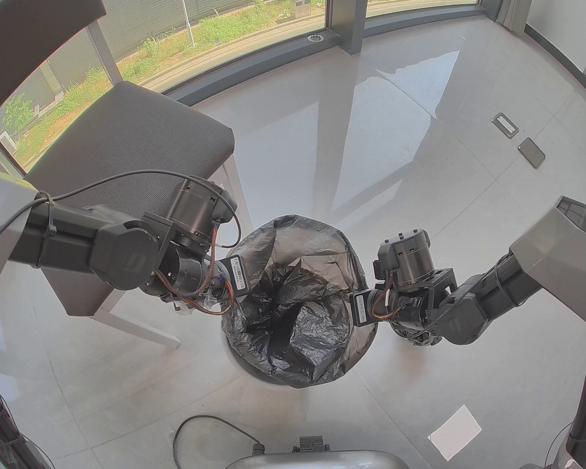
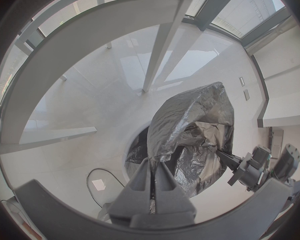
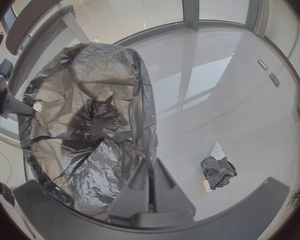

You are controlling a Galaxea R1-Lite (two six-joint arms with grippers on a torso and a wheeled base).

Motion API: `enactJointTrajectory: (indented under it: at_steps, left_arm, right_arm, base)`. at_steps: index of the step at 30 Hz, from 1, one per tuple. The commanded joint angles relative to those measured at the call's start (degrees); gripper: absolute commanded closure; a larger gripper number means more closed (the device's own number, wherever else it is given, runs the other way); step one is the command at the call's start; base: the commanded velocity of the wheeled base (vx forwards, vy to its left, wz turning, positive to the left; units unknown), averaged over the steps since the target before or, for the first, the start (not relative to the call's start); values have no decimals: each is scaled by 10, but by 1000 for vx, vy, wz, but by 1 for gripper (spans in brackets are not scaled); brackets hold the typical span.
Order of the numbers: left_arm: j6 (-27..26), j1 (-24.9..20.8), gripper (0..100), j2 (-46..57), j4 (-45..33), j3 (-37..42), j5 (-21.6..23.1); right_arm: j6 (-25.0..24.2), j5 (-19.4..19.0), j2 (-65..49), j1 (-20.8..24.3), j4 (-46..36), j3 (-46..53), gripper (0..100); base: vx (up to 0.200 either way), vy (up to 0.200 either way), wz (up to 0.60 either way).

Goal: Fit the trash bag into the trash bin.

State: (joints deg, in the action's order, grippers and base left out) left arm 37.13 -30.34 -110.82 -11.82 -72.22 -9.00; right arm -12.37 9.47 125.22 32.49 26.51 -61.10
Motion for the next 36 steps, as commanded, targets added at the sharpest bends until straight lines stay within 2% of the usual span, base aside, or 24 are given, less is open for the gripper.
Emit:
enactJointTrajectory:
  at_steps: [1, 4, 5, 9, 15, 17, 19, 23, 25, 27, 36]
  left_arm:
    - [0, -9, 100, 7, 0, 2, -1]
    - [3, -9, 100, 6, 0, 4, -1]
    - [4, -10, 100, 6, 0, 5, -1]
    - [5, -13, 100, 6, 0, 5, -1]
    - [16, -9, 100, 5, -1, 8, -4]
    - [18, -6, 100, 9, 0, 21, -5]
    - [18, -4, 100, 16, 0, 40, -5]
    - [17, 1, 100, 26, 12, 90, -5]
    - [17, 4, 100, 27, 16, 99, -5]
    - [15, 20, 100, 29, 34, 127, -5]
    - [14, 38, 100, 39, 58, 188, -4]
  right_arm:
    - [1, 0, 8, -13, 0, 5, 100]
    - [2, -1, 15, -15, 1, 5, 100]
    - [2, 0, 16, -15, 2, 5, 0]
    - [9, 5, 13, -17, 2, 3, 0]
    - [86, 33, -20, -52, 17, 2, 0]
    - [91, 31, -41, -48, 28, 3, 0]
    - [96, 28, -53, -34, 32, 3, 0]
    - [94, 16, -71, 34, 28, 5, 0]
    - [94, 15, -70, 48, 28, 5, 0]
    - [92, 15, -66, 82, 28, 9, 0]
    - [91, 14, -60, 147, 28, 32, 0]
  base:
    - [0, 0, 0]
    - [0, 0, 0]
    - [0, 0, 0]
    - [0, 0, 0]
    - [0, 0, 0]
    - [0, 0, 0]
    - [0, 0, 0]
    - [0, 0, 0]
    - [0, 0, 0]
    - [0, 0, 0]
    - [0, 0, 0]
